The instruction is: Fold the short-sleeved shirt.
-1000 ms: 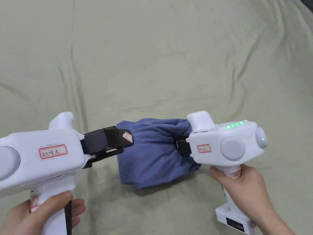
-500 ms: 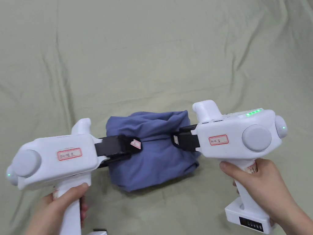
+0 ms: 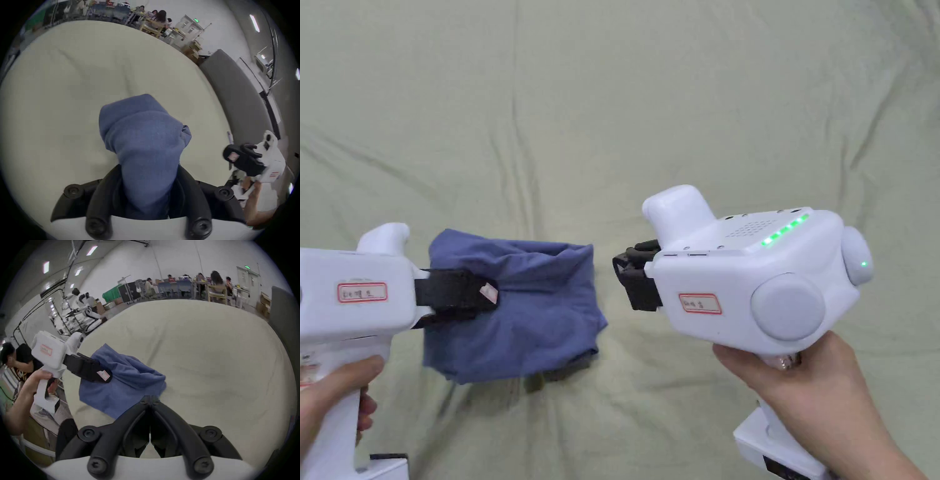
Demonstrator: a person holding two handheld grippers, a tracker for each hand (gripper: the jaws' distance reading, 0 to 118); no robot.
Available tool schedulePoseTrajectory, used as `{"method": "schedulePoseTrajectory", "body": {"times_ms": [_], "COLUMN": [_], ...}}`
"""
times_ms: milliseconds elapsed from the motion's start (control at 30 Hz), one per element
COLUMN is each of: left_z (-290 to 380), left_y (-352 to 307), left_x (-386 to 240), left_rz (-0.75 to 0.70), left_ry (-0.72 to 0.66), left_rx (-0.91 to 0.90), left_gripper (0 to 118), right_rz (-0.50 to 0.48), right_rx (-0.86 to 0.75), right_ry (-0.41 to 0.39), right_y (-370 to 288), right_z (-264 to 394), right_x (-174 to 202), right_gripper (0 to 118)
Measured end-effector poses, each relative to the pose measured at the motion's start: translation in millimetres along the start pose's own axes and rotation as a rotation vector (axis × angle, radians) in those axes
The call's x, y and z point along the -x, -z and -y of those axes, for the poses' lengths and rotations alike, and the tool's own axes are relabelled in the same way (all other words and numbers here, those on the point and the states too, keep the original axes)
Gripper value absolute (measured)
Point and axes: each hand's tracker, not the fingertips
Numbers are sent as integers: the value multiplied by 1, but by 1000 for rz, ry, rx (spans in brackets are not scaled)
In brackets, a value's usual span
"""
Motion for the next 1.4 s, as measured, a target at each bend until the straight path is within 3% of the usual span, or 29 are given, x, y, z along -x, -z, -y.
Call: {"method": "schedulePoseTrajectory", "body": {"times_ms": [200, 433, 467, 533, 567, 700, 800, 833, 867, 900, 933, 1000, 1133, 1400], "left_z": [-11, -10, -8, -2, 3, 19, 20, 20, 22, 18, 17, 16, 10, 4], "left_y": [-53, -69, -66, -60, -57, -76, -114, -126, -142, -158, -165, -168, -171, -163], "left_x": [95, 171, 179, 189, 192, 175, 158, 147, 131, 120, 101, 58, -19, -175], "left_rz": [-199, -159, -160, -220, -281, -520, -571, -557, -513, -469, -463, -506, -415, -238], "left_ry": [-55, -202, -226, -257, -239, -136, -68, -51, -15, 30, 59, 110, 123, 272], "left_rx": [-1, 22, 20, -2, -8, -123, -243, -284, -329, -380, -417, -501, -627, -835], "left_gripper": [30, 30, 36, 85, 96, 96, 96, 91, 65, 24, 24, 0, 0, 0], "right_rz": [-95, -153, -156, -160, -162, -149, -131, -123, -114, -104, -97, -64, 21, 291], "right_rx": [14, 51, 56, 64, 68, 72, 51, 41, 24, 5, -17, -73, -179, -427], "right_ry": [-104, -158, -161, -166, -167, -166, -150, -145, -141, -131, -123, -101, -80, -73], "right_y": [43, 81, 84, 87, 86, 79, 62, 57, 46, 37, 27, 4, -54, -198], "right_z": [-30, -39, -38, -36, -35, -33, -32, -33, -34, -35, -36, -39, -43, -52], "right_x": [82, 135, 137, 139, 138, 128, 112, 107, 102, 96, 90, 77, 49, -14], "right_gripper": [2, 2, 2, 2, 2, 2, 2, 2, 2, 2, 2, 2, 2, 2]}}
